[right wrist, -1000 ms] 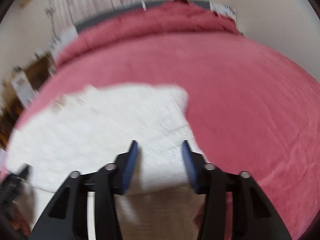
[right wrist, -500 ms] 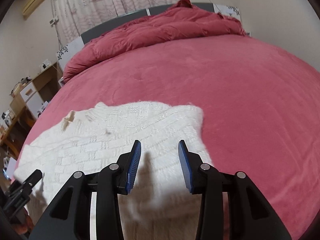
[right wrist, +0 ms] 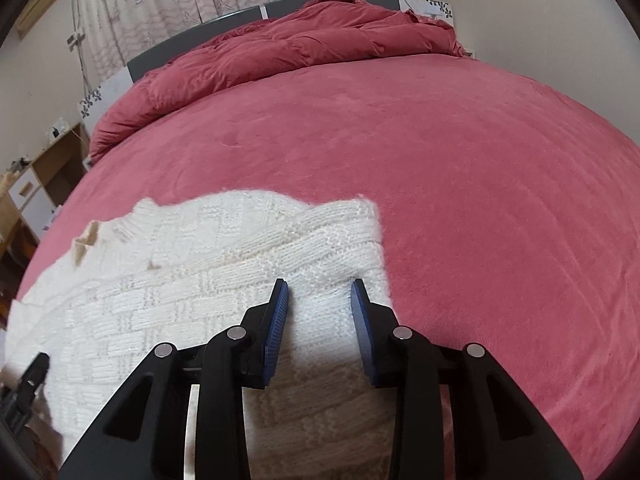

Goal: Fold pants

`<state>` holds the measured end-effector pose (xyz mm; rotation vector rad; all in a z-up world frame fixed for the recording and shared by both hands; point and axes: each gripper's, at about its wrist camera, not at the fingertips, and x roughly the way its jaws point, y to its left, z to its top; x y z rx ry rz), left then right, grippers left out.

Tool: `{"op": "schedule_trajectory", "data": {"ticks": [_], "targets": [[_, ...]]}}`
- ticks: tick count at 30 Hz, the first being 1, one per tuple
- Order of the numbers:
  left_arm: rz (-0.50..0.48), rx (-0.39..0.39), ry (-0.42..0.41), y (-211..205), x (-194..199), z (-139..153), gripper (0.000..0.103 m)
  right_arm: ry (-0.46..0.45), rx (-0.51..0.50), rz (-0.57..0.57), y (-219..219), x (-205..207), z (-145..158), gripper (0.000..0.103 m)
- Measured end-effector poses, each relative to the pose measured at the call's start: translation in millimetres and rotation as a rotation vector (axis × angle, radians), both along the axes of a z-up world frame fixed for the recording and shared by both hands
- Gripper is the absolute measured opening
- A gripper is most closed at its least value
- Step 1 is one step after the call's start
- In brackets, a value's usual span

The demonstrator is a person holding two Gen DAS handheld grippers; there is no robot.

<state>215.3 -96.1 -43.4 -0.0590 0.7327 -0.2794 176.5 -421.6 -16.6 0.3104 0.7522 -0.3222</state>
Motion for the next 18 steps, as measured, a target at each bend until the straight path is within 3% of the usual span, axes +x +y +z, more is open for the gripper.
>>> {"op": "schedule_trajectory", "data": {"ticks": [2, 4, 7, 14, 15, 18], "targets": [[-0.003, 0.001, -0.011, 2, -11, 3, 0.094, -0.022, 0.018, 0.015, 3, -8, 5, 0.046], [-0.001, -0.008, -0.013, 7, -22, 4, 0.094, -0.045, 0.004, 0.034, 9, -16, 11, 0.054], [-0.005, -0.02, -0.012, 15, -37, 5, 0.094, -0.031, -0.063, 0.06, 20, -25, 16, 0.055], [0.003, -0.052, 0.044, 43, -71, -2, 0.095, 0.005, -0.002, 0.065, 18, -51, 23, 0.056], [0.001, -0.056, 0.044, 47, -76, -1, 0.095, 0.007, 0.0, 0.068, 18, -56, 24, 0.062], [-0.012, -0.044, 0.063, 55, -92, -5, 0.096, 0.024, -0.003, 0.057, 17, -75, 28, 0.066]]}}
